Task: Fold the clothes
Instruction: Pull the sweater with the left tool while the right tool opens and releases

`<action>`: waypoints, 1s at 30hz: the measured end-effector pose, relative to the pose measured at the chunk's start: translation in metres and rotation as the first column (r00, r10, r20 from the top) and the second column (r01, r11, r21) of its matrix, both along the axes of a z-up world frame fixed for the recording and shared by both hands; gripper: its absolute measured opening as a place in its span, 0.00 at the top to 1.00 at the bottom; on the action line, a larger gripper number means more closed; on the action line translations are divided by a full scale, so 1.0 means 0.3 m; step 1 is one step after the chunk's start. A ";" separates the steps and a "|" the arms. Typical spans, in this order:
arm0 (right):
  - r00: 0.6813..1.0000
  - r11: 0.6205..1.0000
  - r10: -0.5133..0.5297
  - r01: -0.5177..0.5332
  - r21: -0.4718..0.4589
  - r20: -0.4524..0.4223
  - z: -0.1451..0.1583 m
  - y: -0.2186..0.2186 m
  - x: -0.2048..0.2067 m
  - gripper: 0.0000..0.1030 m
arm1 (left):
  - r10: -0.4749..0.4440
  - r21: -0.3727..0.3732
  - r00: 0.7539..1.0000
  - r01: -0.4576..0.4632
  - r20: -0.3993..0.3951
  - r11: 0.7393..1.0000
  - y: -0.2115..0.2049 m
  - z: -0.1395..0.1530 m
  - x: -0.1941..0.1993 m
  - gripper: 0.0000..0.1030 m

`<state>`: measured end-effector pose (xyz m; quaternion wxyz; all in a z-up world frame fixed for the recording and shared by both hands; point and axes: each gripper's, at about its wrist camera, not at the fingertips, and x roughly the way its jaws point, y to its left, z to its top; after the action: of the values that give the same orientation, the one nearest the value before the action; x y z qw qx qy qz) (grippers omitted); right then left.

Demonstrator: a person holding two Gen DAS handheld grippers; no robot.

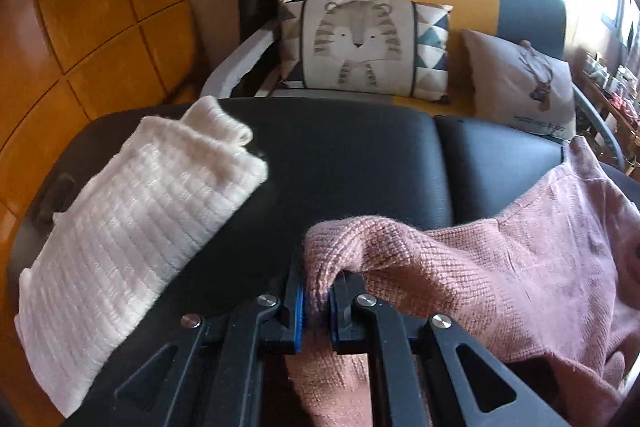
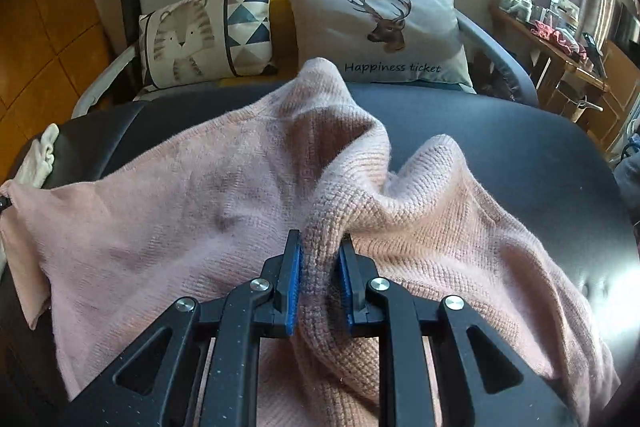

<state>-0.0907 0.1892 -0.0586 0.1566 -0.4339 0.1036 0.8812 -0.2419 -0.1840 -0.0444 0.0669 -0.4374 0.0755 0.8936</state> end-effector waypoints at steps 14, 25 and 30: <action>0.994 0.999 0.007 -0.012 0.042 0.108 -0.069 -0.046 -0.071 0.83 | 0.034 0.000 0.998 -0.034 0.049 0.999 -0.088 -0.034 -0.023 0.91; 0.976 0.992 0.083 -0.101 0.078 0.203 -0.100 -0.102 -0.153 0.69 | 0.027 -0.020 0.996 -0.025 0.082 0.999 -0.146 -0.038 0.003 0.88; 0.979 0.988 0.054 -0.081 0.131 0.195 -0.003 -0.087 -0.119 0.66 | 0.043 0.030 0.991 -0.047 0.126 0.998 -0.214 -0.032 0.042 0.86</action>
<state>-0.1264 0.1632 -0.0595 0.1655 -0.5076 0.0119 0.8455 -0.2294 -0.2483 -0.0540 0.0587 -0.4931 0.0467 0.8667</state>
